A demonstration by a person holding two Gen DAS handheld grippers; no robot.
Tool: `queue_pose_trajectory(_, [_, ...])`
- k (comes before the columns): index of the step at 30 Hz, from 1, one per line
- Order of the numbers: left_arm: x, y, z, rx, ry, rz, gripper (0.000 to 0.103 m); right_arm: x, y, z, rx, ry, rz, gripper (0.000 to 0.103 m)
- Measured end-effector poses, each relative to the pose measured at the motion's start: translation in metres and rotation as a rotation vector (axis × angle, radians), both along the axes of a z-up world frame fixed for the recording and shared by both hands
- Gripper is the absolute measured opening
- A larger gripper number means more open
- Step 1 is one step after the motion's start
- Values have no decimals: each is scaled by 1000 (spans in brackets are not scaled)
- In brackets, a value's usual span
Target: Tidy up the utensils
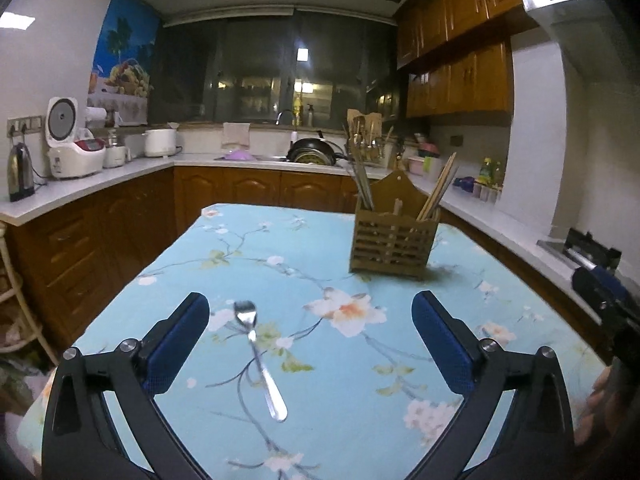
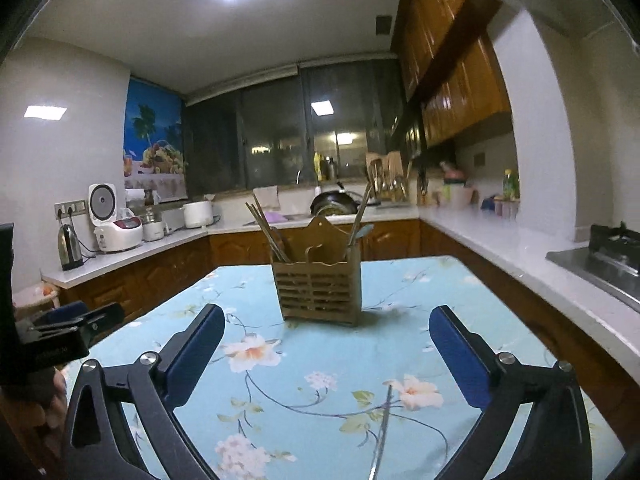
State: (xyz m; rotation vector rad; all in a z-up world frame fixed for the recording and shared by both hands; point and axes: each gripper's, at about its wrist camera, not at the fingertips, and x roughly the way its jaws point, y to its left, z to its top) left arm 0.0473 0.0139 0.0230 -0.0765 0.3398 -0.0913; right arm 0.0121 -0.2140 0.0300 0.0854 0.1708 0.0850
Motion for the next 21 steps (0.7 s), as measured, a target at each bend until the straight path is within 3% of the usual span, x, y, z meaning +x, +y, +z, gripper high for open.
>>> queue_pose_trajectory(8, [-12, -1, -21, 39, 26, 17, 103, -21, -9, -24, 10, 37, -22, 103])
queue_pose_trajectory(21, [-25, -10, -31, 96, 17, 37, 103, -34, -20, -30, 23, 51, -46, 103])
